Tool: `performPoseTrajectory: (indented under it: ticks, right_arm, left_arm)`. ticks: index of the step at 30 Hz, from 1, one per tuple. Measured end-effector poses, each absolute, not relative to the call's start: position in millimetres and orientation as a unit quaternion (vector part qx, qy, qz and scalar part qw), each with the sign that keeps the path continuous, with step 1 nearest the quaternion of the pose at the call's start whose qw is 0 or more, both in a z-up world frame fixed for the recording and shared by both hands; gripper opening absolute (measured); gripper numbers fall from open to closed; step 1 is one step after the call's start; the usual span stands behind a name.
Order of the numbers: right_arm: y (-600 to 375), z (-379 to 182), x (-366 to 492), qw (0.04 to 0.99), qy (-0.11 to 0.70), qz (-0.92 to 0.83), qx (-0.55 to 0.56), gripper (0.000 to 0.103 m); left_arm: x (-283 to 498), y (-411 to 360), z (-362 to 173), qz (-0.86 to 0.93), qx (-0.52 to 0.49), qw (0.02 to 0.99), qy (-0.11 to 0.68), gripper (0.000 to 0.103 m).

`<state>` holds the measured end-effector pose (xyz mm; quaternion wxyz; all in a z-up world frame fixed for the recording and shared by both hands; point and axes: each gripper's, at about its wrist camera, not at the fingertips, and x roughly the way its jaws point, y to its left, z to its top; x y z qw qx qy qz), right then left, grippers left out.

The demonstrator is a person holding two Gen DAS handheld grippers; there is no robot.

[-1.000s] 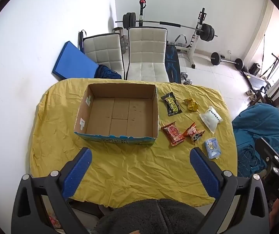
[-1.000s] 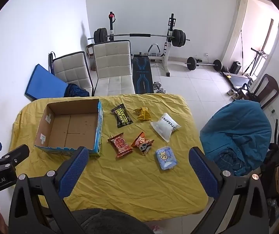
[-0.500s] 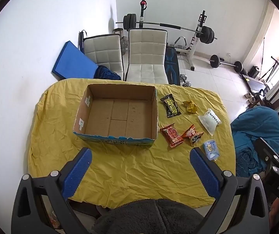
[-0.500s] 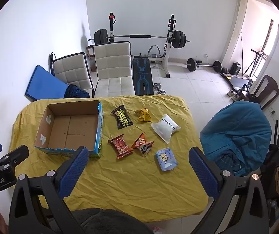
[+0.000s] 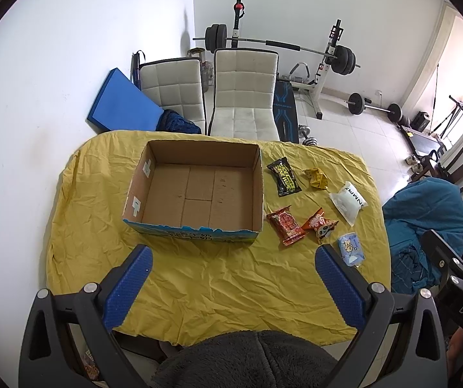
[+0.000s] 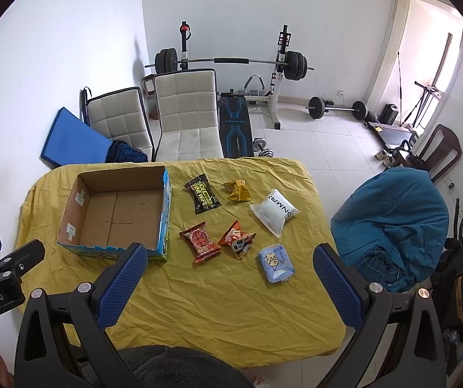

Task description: Organize soft objects

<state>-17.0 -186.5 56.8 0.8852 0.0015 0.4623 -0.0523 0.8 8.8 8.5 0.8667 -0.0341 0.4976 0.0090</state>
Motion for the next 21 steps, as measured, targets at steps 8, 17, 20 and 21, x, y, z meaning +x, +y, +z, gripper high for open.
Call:
performPoseTrajectory:
  ticks: [8,17,20,21]
  right_arm:
    - [-185.5,56.7,-18.5,0.886,0.461,-0.052,0.001,0.103]
    - [-181.7,55.1,-20.2,0.885,0.462,-0.052,0.001,0.103]
    - [-180.1,54.0,-20.0,0.886,0.462,-0.052,-0.001,0.103]
    - [-180.1,54.2,-19.9,0.885,0.462,-0.052,-0.001,0.103]
  left_arm:
    - [1.0,14.0,10.6,0.012,-0.034,0.868,0.496,0.103]
    - [0.2,19.1,10.2,0.016,-0.035,0.868,0.495,0.103]
    - [1.1,21.7,9.6,0.019,-0.035,0.869,0.493,0.103]
    - [1.2,21.6,9.4,0.020,-0.036,0.869,0.492,0.103]
